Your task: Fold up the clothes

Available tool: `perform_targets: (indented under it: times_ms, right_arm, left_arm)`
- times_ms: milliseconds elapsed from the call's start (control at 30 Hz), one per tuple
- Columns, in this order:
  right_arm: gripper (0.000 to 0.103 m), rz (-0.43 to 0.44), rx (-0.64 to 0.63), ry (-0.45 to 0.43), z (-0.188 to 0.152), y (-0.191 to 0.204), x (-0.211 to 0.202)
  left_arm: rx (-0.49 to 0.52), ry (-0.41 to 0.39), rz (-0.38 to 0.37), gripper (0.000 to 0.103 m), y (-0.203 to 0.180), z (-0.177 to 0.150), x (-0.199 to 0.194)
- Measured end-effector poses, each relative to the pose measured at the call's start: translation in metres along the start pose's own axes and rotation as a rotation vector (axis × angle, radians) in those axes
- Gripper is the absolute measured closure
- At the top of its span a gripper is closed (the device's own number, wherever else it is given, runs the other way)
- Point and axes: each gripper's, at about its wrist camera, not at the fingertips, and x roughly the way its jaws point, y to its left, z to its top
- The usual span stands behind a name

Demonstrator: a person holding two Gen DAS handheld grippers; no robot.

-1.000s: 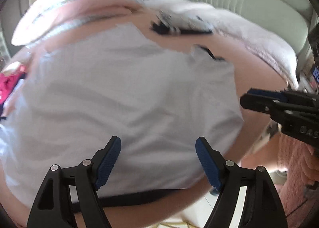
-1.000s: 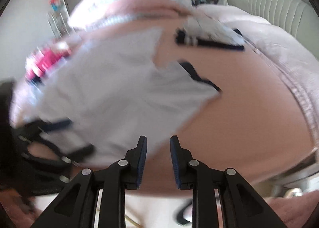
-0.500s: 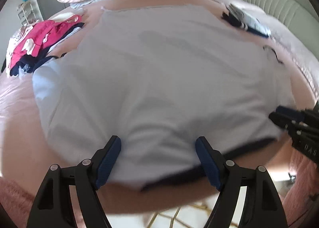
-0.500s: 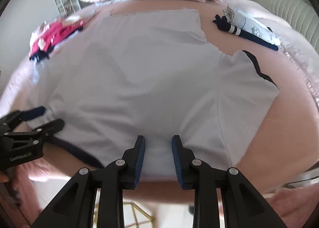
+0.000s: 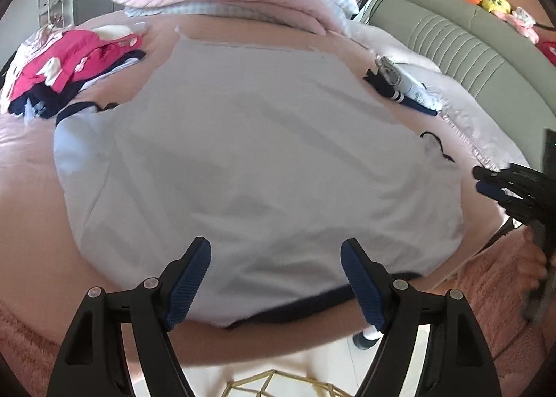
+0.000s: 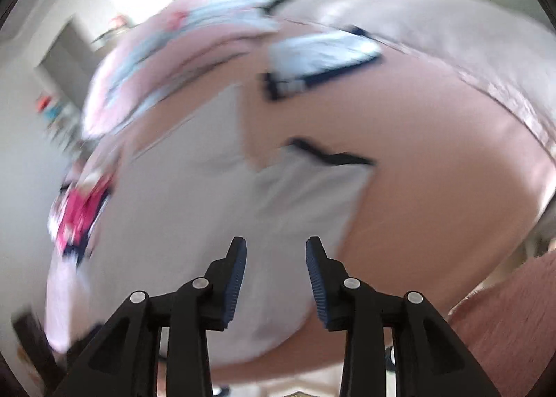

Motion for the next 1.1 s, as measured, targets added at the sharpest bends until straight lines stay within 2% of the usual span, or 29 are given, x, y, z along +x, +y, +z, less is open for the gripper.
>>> perform_targets:
  times_ms: [133, 200, 233, 267, 300, 333, 467, 600, 700, 767, 800, 833, 900, 933, 967, 1067, 1100]
  right_arm:
    - [0.068, -0.035, 0.064, 0.078, 0.016, -0.029, 0.033]
    - [0.067, -0.017, 0.058, 0.12, 0.014, -0.034, 0.048]
    - [0.066, 0.014, 0.042, 0.109, 0.016, -0.032, 0.05]
    - [0.072, 0.044, 0.026, 0.099, 0.019, -0.031, 0.051]
    - [0.08, 0.071, 0.017, 0.091, 0.021, -0.031, 0.053]
    - [0.094, 0.095, 0.023, 0.087, 0.023, -0.032, 0.054]
    - [0.098, 0.179, 0.016, 0.036, 0.029, -0.028, 0.048]
    - [0.098, 0.241, -0.18, -0.016, 0.028, 0.012, 0.033]
    - [0.097, 0.344, -0.35, 0.114, 0.01, 0.053, 0.052]
    - [0.097, 0.306, -0.454, 0.238, -0.008, 0.077, 0.078]
    - [0.097, 0.271, -0.5, 0.27, -0.014, 0.085, 0.085]
    - [0.096, 0.274, -0.508, 0.257, -0.013, 0.087, 0.082]
    - [0.089, 0.381, -0.461, 0.199, -0.002, 0.083, 0.062]
    - [0.069, 0.444, -0.424, 0.165, 0.005, 0.077, 0.051]
    - [0.058, 0.5, -0.374, 0.121, 0.014, 0.066, 0.039]
    - [0.058, 0.591, -0.206, 0.009, 0.035, 0.024, 0.01]
    - [0.058, 0.574, -0.14, -0.028, 0.041, 0.008, 0.004]
  left_arm:
    - [-0.002, 0.019, -0.017, 0.027, -0.001, 0.001, 0.006]
    - [0.012, 0.037, -0.018, 0.027, -0.004, 0.0, 0.01]
    - [0.023, 0.046, -0.016, 0.027, -0.007, -0.001, 0.012]
    - [0.031, 0.052, -0.015, 0.027, -0.008, -0.002, 0.014]
    - [0.038, 0.057, -0.015, 0.027, -0.01, -0.002, 0.015]
    - [0.044, 0.063, -0.016, 0.027, -0.011, -0.002, 0.017]
    - [0.035, 0.064, -0.052, 0.027, -0.023, 0.009, 0.019]
    - [0.053, 0.059, -0.069, 0.027, -0.043, 0.026, 0.028]
    - [0.071, 0.076, -0.063, 0.027, -0.057, 0.035, 0.044]
    - [0.078, 0.087, -0.065, 0.027, -0.067, 0.04, 0.053]
    - [0.08, 0.09, -0.07, 0.027, -0.072, 0.041, 0.057]
    - [0.083, 0.087, -0.081, 0.027, -0.075, 0.041, 0.058]
    - [0.102, 0.081, -0.103, 0.027, -0.084, 0.043, 0.061]
    - [0.118, 0.078, -0.113, 0.027, -0.09, 0.043, 0.063]
    - [0.135, 0.075, -0.123, 0.027, -0.095, 0.044, 0.065]
    - [0.209, 0.057, -0.154, 0.027, -0.117, 0.052, 0.073]
    - [0.246, 0.041, -0.159, 0.027, -0.128, 0.057, 0.075]
